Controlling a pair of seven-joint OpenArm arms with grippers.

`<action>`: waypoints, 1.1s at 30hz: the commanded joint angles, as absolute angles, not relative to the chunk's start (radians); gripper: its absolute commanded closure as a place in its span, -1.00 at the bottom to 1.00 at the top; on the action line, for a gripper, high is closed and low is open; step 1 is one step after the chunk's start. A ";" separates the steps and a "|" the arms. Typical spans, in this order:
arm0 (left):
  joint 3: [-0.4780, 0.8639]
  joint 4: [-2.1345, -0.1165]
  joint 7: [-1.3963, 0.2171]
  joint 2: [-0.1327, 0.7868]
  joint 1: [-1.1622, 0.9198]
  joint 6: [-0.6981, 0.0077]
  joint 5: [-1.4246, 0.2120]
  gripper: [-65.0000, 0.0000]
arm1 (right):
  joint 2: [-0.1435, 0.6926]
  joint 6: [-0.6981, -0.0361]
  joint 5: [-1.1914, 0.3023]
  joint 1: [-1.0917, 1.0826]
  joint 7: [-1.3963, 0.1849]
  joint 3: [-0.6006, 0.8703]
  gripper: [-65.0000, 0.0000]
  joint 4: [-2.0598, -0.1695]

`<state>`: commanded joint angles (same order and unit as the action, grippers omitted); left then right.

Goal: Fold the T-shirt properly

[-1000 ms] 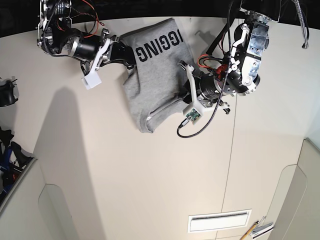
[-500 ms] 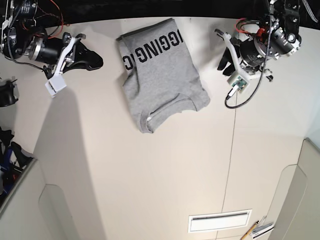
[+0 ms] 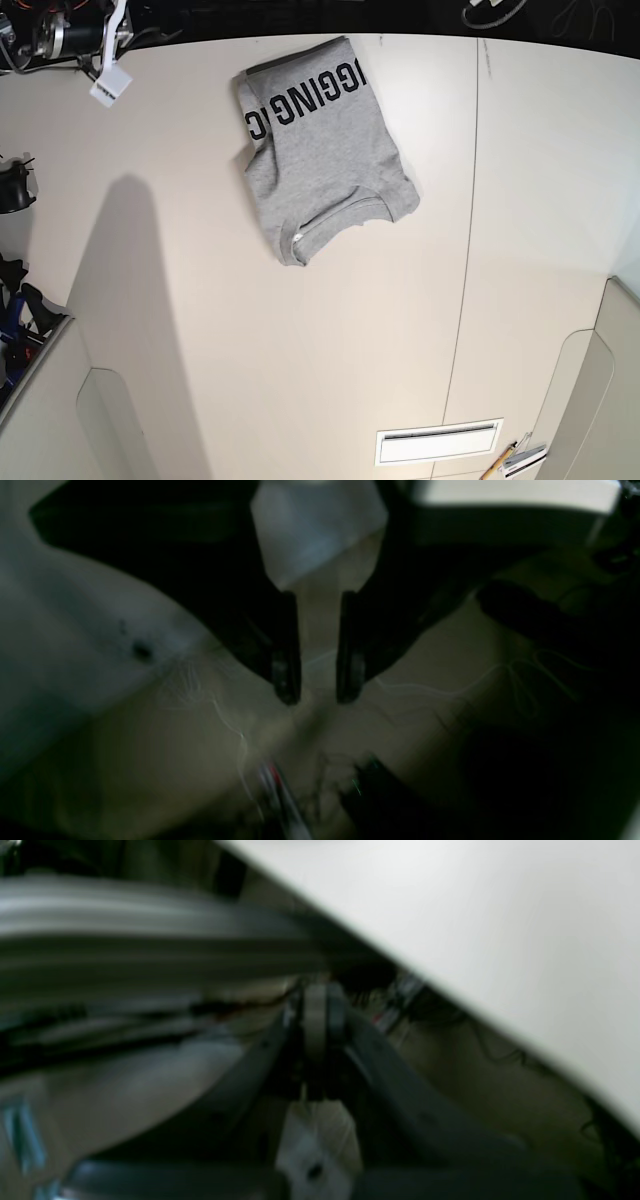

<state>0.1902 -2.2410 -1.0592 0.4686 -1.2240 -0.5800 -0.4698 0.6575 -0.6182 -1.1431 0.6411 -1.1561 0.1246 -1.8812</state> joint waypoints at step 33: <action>-0.361 -0.804 -0.815 0.361 -0.397 -0.628 -0.437 0.60 | 0.492 -0.607 -0.407 0.238 -0.710 -0.767 1.00 -0.919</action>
<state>-0.3607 -0.8043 -0.8154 0.3614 -0.3965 -0.6285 -0.4366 0.4919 -0.6067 -0.4068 0.2378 -0.7097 -0.7666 -0.9188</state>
